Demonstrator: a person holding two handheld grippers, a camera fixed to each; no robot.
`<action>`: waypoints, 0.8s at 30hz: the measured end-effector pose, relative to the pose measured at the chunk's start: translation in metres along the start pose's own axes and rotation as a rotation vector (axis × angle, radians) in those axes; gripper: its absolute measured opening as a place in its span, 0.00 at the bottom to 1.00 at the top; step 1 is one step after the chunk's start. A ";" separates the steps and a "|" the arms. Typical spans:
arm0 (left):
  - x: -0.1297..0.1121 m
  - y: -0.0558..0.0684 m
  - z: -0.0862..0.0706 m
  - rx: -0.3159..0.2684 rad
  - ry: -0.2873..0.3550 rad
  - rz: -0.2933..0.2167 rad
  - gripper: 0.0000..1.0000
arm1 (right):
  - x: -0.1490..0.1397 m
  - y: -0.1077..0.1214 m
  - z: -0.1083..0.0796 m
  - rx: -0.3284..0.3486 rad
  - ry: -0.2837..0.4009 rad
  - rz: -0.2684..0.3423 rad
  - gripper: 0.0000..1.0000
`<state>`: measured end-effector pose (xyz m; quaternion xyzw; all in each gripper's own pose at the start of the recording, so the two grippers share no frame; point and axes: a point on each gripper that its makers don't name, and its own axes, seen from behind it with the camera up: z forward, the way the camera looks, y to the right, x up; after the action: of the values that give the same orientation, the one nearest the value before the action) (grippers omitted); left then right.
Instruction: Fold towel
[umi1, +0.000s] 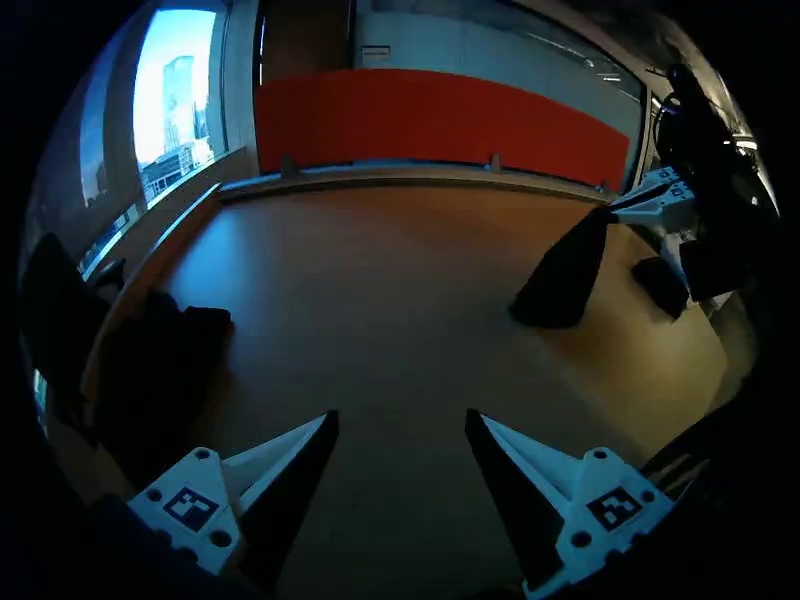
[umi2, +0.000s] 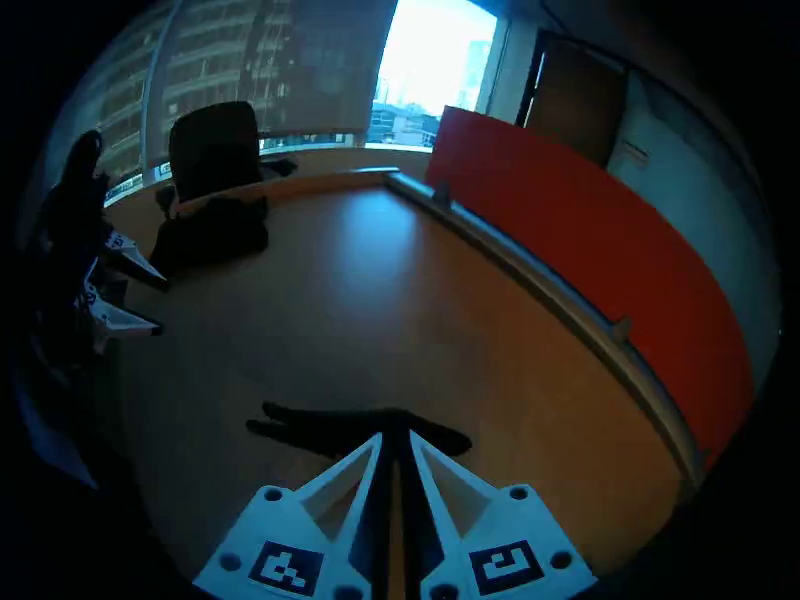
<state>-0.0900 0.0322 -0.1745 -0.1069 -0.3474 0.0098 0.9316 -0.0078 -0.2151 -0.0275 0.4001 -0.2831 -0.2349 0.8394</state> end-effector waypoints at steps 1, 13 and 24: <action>0.001 0.000 0.000 -0.002 0.002 0.003 0.94 | 0.003 0.005 -0.004 -0.011 0.003 -0.004 0.04; 0.012 0.006 0.000 -0.021 0.015 0.028 0.94 | 0.003 0.072 -0.044 -0.138 -0.002 -0.027 0.04; 0.012 0.012 0.002 -0.028 0.010 0.039 0.94 | -0.016 0.127 -0.071 -0.184 -0.023 0.012 0.04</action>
<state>-0.0812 0.0455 -0.1674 -0.1267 -0.3406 0.0225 0.9314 0.0486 -0.0945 0.0328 0.3171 -0.2723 -0.2595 0.8706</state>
